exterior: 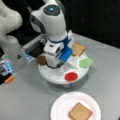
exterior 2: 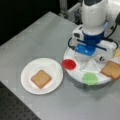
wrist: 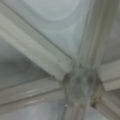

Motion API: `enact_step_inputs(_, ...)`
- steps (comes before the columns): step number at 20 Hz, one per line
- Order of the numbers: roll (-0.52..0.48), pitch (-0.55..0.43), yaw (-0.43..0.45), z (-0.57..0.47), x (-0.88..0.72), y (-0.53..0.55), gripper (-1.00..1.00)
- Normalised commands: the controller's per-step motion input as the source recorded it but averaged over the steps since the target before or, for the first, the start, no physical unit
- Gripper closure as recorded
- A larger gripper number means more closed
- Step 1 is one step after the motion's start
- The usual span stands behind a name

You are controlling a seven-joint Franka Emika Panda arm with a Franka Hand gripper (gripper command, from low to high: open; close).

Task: Ingredient selection for cheeseburger or sandwich

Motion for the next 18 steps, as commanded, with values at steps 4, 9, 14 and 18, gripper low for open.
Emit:
enact_step_inputs(4,0.114,0.001,-0.187,-0.01,0.13,0.06,-1.0)
enact_step_inputs(9,0.085,0.001,-0.171,-0.03,0.13,0.07,-1.0)
enact_step_inputs(14,0.049,-0.003,-0.166,-0.06,0.11,0.08,-1.0)
enact_step_inputs(18,0.018,-0.011,-0.13,-0.06,0.1,0.07,-1.0)
